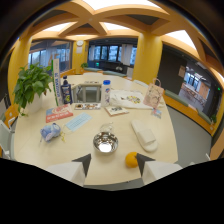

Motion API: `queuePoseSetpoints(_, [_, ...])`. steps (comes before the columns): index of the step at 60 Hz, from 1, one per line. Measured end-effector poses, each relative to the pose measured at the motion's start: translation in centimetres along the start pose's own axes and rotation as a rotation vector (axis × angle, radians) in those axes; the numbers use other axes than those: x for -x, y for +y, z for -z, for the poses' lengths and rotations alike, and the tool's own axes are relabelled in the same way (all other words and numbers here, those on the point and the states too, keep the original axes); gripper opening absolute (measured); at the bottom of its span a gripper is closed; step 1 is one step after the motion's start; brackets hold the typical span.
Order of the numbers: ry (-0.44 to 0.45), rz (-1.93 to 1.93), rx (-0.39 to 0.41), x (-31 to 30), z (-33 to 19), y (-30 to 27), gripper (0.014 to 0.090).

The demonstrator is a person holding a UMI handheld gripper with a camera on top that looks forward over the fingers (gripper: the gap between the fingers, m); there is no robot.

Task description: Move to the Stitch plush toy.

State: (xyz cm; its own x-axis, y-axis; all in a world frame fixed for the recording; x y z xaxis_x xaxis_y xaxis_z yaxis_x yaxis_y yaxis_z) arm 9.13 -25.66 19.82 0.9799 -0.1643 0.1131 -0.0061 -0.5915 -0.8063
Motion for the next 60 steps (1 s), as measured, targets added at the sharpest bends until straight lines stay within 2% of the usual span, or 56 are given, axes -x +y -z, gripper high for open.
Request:
queuePoseSetpoints(18, [0.071,0.037,0.012,5.0,4.1,1.8,0.0858])
queuePoseSetpoints(24, [0.07,0.041,0.02,8.9,4.8,2.6,0.0858])
queuePoseSetpoints(41, [-0.049,0.059,0.027,21.9,3.6,2.3,0.0861])
queuePoseSetpoints(60, [-0.17,0.084,0.054,31.7,-5.6,0.2,0.0858])
